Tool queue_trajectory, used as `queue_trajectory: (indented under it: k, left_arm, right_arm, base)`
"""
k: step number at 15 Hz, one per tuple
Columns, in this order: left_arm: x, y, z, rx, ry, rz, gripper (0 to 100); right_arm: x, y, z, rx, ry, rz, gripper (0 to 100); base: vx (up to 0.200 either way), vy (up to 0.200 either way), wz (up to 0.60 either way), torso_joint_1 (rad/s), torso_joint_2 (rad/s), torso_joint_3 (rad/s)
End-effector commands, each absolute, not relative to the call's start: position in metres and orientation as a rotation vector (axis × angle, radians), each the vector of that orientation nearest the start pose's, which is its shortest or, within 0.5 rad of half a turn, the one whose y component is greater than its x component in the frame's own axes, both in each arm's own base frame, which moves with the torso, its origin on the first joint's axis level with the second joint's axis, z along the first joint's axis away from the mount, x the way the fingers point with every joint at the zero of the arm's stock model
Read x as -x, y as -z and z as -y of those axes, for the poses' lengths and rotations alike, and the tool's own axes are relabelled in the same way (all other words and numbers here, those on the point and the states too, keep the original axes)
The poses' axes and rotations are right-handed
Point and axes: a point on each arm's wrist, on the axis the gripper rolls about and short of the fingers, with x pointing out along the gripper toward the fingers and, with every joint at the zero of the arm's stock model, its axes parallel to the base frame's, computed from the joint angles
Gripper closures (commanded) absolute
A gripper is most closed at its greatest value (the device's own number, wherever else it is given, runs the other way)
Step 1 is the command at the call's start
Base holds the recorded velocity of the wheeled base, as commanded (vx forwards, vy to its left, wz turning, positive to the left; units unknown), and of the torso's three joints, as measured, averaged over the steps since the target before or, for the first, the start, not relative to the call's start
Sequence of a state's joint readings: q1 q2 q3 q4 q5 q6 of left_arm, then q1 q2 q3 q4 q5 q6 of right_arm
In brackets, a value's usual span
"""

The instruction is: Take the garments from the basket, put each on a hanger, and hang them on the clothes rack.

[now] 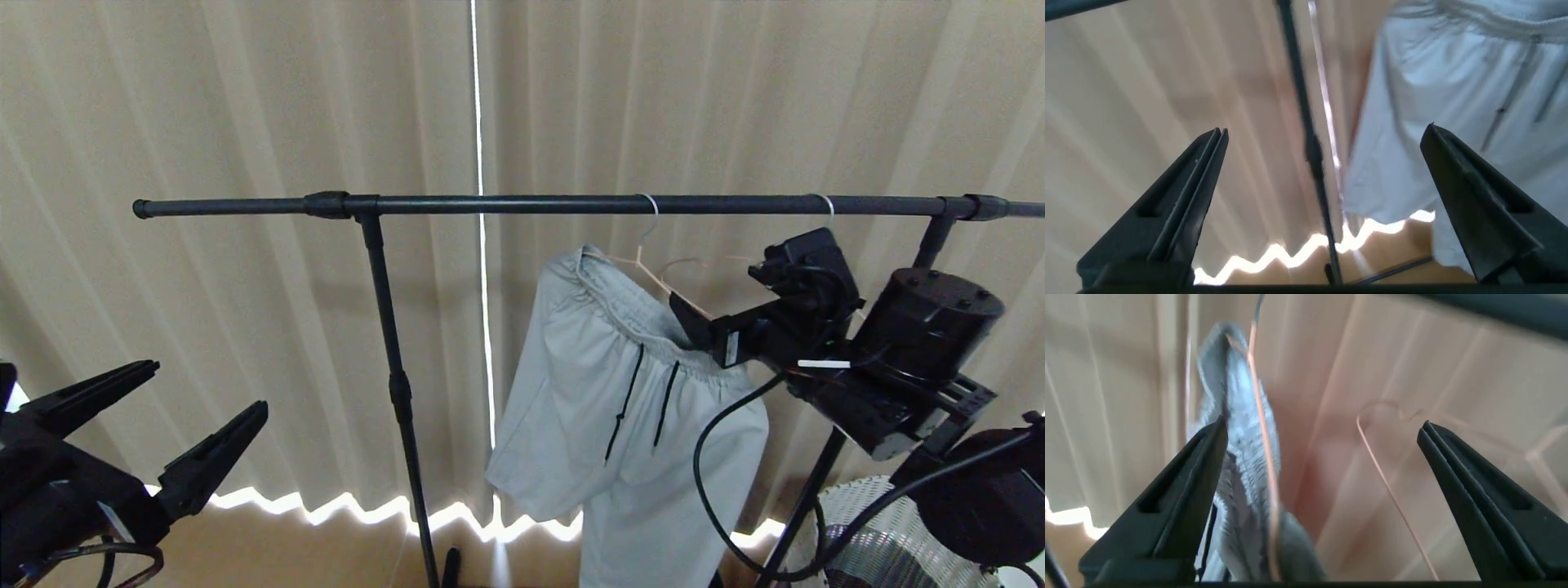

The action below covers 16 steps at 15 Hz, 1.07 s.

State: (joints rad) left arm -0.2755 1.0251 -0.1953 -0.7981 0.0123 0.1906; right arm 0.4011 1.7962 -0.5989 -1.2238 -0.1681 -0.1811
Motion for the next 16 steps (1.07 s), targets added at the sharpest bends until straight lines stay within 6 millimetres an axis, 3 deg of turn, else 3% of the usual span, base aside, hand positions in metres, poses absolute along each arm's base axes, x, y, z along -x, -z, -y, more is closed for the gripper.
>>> queue_trajectory:
  k: [1, 3, 8, 10, 16]
  left_arm:
    - [-0.099, -0.171, 0.026, -0.186, 0.246, 0.025, 0]
    - [-0.085, -0.165, 0.020, -0.184, 0.223, 0.042, 0]
    - [-0.089, -0.170, 0.016, -0.197, 0.181, -0.055, 0]
    - [-0.090, -0.177, 0.017, -0.194, 0.189, -0.126, 0]
    - [-0.092, -0.164, 0.017, -0.126, 0.193, -0.255, 0]
  right_arm:
    - [-0.248, -0.183, -0.102, 0.148, -0.247, 0.112, 0]
    - [-0.228, -0.181, -0.092, 0.154, -0.247, 0.098, 0]
    - [-0.201, -0.167, -0.079, 0.164, -0.238, 0.044, 0]
    - [-0.198, -0.158, -0.065, 0.176, -0.185, -0.002, 0]
    - [-0.199, -0.130, -0.026, 0.206, -0.015, -0.247, 0]
  base:
    - [0.000, 0.000, 0.00, 0.000, 0.00, 0.000]
    - [0.000, 0.000, 0.00, 0.000, 0.00, 0.000]
    - [0.000, 0.000, 0.00, 0.000, 0.00, 0.000]
    - [0.000, 0.000, 0.00, 0.000, 0.00, 0.000]
    - [0.000, 0.000, 0.00, 0.000, 0.00, 0.000]
